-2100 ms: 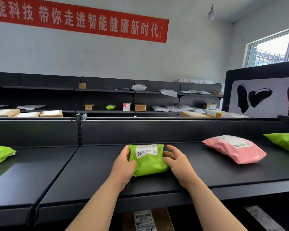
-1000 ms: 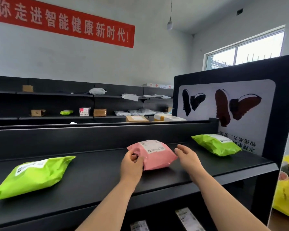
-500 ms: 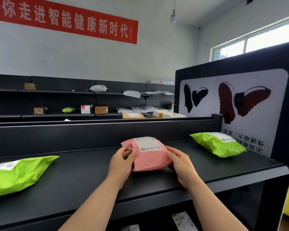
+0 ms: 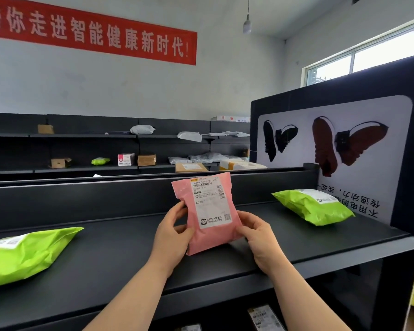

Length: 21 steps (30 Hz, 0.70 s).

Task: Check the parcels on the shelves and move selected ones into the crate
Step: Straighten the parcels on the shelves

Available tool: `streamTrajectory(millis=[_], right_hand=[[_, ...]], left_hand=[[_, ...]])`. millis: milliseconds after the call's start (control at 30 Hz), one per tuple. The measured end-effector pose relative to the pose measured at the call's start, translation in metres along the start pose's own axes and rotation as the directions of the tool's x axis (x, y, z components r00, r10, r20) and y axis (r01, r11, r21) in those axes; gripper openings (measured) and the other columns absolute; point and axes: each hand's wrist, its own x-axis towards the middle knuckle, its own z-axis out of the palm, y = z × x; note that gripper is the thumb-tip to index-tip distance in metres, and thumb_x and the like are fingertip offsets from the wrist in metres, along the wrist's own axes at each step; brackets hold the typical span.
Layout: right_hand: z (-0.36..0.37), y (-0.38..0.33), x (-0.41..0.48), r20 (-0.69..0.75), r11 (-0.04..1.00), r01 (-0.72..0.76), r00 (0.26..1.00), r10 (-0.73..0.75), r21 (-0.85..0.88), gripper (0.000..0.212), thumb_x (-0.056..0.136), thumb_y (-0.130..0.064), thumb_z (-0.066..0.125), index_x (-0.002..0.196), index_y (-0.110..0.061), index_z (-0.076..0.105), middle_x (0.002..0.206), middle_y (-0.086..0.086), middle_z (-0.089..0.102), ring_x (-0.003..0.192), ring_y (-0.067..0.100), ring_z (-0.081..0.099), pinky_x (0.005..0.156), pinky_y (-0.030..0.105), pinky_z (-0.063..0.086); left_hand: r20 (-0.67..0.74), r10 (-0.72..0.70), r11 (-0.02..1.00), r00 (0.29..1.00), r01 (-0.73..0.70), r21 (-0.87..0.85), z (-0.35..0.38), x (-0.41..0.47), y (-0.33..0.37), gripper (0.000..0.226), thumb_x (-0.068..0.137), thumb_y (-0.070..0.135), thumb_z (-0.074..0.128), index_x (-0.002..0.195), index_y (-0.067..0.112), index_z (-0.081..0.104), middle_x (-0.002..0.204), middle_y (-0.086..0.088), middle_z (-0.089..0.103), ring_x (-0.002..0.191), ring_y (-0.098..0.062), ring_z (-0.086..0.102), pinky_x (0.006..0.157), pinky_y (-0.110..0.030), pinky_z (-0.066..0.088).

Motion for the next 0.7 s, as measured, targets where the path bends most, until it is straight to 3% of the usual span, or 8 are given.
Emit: streamTrajectory(millis=[100, 233, 333, 433, 533, 600, 700], right_hand=[[0.0, 0.0, -0.001, -0.001, 1.0, 0.003, 1.0, -0.003, 0.015, 0.037, 0.086, 0.014, 0.051, 0.101, -0.014, 0.07, 0.091, -0.003, 0.076, 0.075, 0.008, 0.067, 0.064, 0.016, 0.052], [-0.002, 0.004, 0.001, 0.015, 1.0, 0.014, 1.0, -0.014, 0.025, 0.026, 0.091, -0.002, 0.058, 0.11, -0.016, 0.07, 0.103, -0.002, 0.075, 0.099, 0.013, 0.068, 0.082, 0.024, 0.051], [-0.002, 0.003, 0.001, -0.003, 1.0, -0.014, 1.0, 0.014, 0.011, 0.031, 0.091, 0.0, 0.055, 0.119, -0.011, 0.066, 0.106, -0.001, 0.074, 0.098, 0.012, 0.067, 0.077, 0.019, 0.051], [0.0, 0.003, 0.001, -0.045, 0.999, -0.049, 0.998, 0.048, -0.007, 0.034, 0.092, 0.0, 0.053, 0.124, -0.009, 0.062, 0.111, 0.002, 0.07, 0.093, 0.007, 0.065, 0.064, 0.011, 0.05], [-0.001, 0.002, 0.001, -0.137, 0.998, -0.03, 0.99, 0.022, -0.052, 0.038, 0.091, -0.002, 0.054, 0.128, -0.012, 0.059, 0.116, 0.002, 0.067, 0.097, 0.005, 0.063, 0.076, 0.011, 0.047], [-0.003, -0.001, -0.002, -0.19, 0.998, 0.002, 0.982, -0.012, -0.057, 0.037, 0.092, -0.001, 0.052, 0.127, -0.011, 0.06, 0.121, 0.005, 0.065, 0.105, 0.009, 0.061, 0.087, 0.016, 0.043], [-0.018, -0.011, -0.009, -0.223, 0.997, 0.048, 0.973, -0.061, -0.065, 0.034, 0.093, 0.0, 0.051, 0.125, -0.01, 0.061, 0.119, 0.003, 0.065, 0.107, 0.008, 0.059, 0.077, 0.003, 0.044]], left_hand=[[-0.009, -0.013, 1.0, 1.0, 0.012, -0.017, 0.0, 0.001, -0.001, 0.062, 0.087, 0.002, 0.064, 0.134, 0.036, 0.045, 0.127, 0.012, 0.059, 0.099, -0.012, 0.066, 0.08, -0.031, 0.057], [-0.013, -0.035, 0.999, 0.999, 0.034, -0.023, 0.001, 0.001, -0.001, 0.059, 0.088, 0.017, 0.066, 0.138, 0.035, 0.041, 0.127, 0.013, 0.057, 0.094, -0.014, 0.068, 0.07, -0.028, 0.056], [-0.013, -0.067, 0.998, 0.998, 0.067, -0.001, 0.002, 0.002, 0.0, 0.053, 0.091, 0.025, 0.064, 0.138, 0.032, 0.041, 0.127, 0.012, 0.057, 0.094, -0.01, 0.066, 0.065, -0.02, 0.055], [-0.013, -0.095, 0.995, 0.995, 0.095, 0.041, 0.005, 0.0, 0.001, 0.032, 0.093, 0.026, 0.06, 0.12, 0.036, 0.045, 0.116, 0.013, 0.057, 0.093, -0.002, 0.061, 0.067, -0.015, 0.049], [-0.059, -0.113, 0.989, 0.992, 0.118, 0.089, 0.006, -0.001, 0.002, 0.039, 0.093, 0.031, 0.058, 0.131, 0.027, 0.048, 0.117, 0.01, 0.057, 0.097, -0.004, 0.059, 0.071, -0.017, 0.046], [-0.158, -0.045, 0.97, 0.986, 0.081, 0.23, 0.006, -0.001, 0.003, 0.046, 0.092, 0.031, 0.057, 0.135, 0.021, 0.047, 0.128, 0.003, 0.054, 0.105, -0.01, 0.056, 0.082, -0.024, 0.046], [-0.24, 0.248, 0.909, 0.939, -0.14, 0.393, 0.018, -0.007, 0.013, 0.037, 0.089, 0.022, 0.059, 0.126, 0.021, 0.056, 0.121, 0.007, 0.056, 0.11, -0.012, 0.053, 0.09, -0.032, 0.047]])
